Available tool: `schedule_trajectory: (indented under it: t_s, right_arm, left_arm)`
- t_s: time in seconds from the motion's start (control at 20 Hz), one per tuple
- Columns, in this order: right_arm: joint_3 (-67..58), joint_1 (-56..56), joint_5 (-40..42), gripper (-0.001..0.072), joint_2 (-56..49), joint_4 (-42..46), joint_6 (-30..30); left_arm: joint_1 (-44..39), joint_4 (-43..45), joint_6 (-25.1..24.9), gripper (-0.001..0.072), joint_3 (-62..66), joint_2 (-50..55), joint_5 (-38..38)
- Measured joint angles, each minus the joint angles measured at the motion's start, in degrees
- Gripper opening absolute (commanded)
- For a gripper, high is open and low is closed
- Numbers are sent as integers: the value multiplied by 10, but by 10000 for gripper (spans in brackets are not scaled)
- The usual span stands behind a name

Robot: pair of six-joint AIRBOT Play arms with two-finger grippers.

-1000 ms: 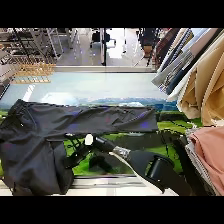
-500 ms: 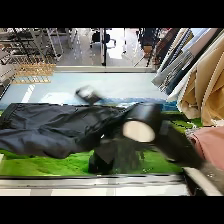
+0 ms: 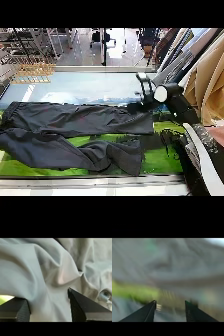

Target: Fold the clothes and pants, and hang the long-sleeved shirts on hangers.

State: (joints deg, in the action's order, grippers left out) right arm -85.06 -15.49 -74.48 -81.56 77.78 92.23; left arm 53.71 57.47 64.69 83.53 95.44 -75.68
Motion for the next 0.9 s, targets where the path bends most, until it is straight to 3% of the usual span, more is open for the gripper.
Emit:
schedule_trajectory:
  t_s: [0.3,0.4,0.5,0.65,0.7,0.75,0.8,0.85,0.9]
  right_arm:
    - [352,44,6,461,181,-72,-43]
    - [446,47,13,460,224,-116,-66]
    - [517,49,28,460,246,-166,-98]
    - [586,50,68,459,251,-216,-139]
    - [601,50,86,429,247,-229,-157]
    - [610,50,106,305,240,-242,-177]
    - [618,50,129,101,231,-261,-201]
    - [623,50,148,18,220,-287,-228]
    - [626,51,155,19,211,-316,-257]
  left_arm:
    - [68,38,40,485,0,0,3]
    - [93,2,47,480,0,0,2]
    - [111,-54,47,410,0,0,-4]
    - [119,-143,36,410,0,-10,-21]
    - [118,-162,32,410,0,-16,-23]
    - [116,-176,30,410,0,-22,-26]
    - [113,-187,28,410,0,-30,-27]
    - [110,-194,26,410,0,-37,-28]
    - [106,-201,24,410,0,-45,-30]
